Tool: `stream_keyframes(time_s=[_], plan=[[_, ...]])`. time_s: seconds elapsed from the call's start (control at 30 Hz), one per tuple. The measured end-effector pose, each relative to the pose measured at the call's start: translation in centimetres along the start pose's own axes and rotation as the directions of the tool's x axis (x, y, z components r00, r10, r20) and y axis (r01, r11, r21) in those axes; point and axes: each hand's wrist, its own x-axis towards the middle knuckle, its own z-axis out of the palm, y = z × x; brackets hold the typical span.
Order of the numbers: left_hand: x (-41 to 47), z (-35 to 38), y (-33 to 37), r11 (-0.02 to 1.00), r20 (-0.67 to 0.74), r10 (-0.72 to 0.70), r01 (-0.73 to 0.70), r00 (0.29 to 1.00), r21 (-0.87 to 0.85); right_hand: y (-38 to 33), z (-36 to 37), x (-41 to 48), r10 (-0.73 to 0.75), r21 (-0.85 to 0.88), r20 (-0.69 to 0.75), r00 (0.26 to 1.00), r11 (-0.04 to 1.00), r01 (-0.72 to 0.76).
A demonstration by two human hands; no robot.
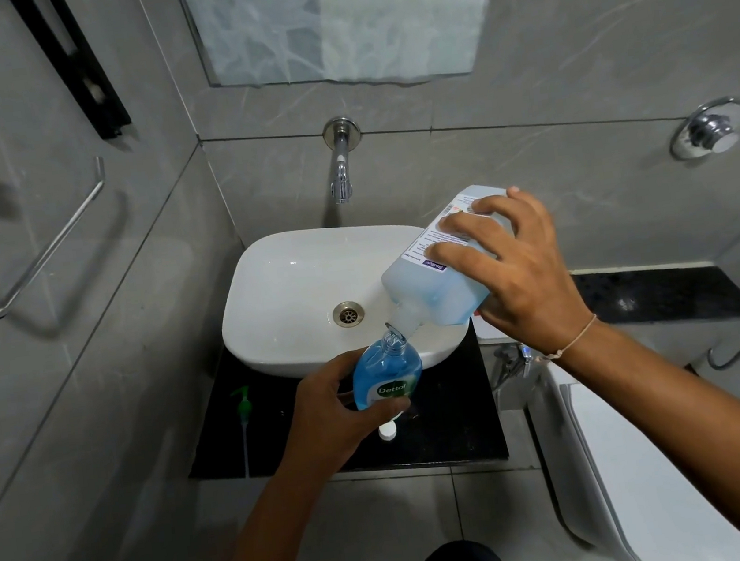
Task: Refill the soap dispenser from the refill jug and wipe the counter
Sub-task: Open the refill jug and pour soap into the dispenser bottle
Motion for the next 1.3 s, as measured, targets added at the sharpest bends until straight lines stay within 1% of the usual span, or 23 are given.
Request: stream_keyframes(time_s=[0.53, 0.7, 0.83, 0.93, 1.03, 1.1, 1.13, 1.17, 1.23, 1.3], plan=[[0.0, -0.2, 0.3, 1.000, 0.009, 0.015, -0.015, 1.000, -0.010, -0.1, 0.2, 0.1, -0.005, 0.010, -0.002, 1.000, 1.000, 0.005], [-0.1, -0.3, -0.1, 1.000, 0.012, 0.014, -0.014, 1.000, -0.005, -0.5, 0.2, -0.2, -0.001, 0.036, 0.012, 1.000, 0.999, 0.001], [-0.2, -0.4, -0.6, 1.000, 0.006, 0.002, -0.002, 1.000, 0.004, -0.7, 0.6, -0.7, 0.021, 0.072, 0.051, 0.998, 0.997, -0.024], [-0.3, -0.5, -0.8, 1.000, 0.002, 0.004, -0.004, 1.000, 0.009, -1.0, 1.2, -1.5, 0.066, 0.109, 0.101, 0.993, 0.991, -0.077], [-0.4, -0.7, -1.7, 0.999, -0.002, -0.033, 0.033, 0.999, 0.002, -2.0, 2.5, -2.9, 0.130, 0.232, 0.172, 0.976, 0.958, -0.169], [-0.7, -0.8, -2.6, 0.998, -0.004, -0.068, 0.068, 0.998, -0.010, -3.0, 3.8, -4.6, 0.197, 0.365, 0.232, 0.953, 0.890, -0.273], [-0.8, -0.9, -3.2, 0.996, -0.001, -0.083, 0.083, 0.997, -0.012, -3.6, 4.4, -5.4, 0.255, 0.421, 0.299, 0.920, 0.830, -0.367], [-1.0, -0.9, -3.9, 0.995, 0.003, -0.102, 0.102, 0.995, -0.013, -4.3, 4.9, -6.2, 0.323, 0.458, 0.397, 0.859, 0.741, -0.491], [-1.4, -1.1, -5.4, 0.989, 0.007, -0.149, 0.149, 0.989, -0.014, -5.3, 5.9, -7.9, 0.419, 0.482, 0.583, 0.697, 0.512, -0.711], [-1.7, -1.4, -7.3, 0.979, -0.001, -0.205, 0.205, 0.979, -0.014, -5.9, 7.4, -10.0, 0.426, 0.500, 0.699, 0.574, 0.282, -0.819]])
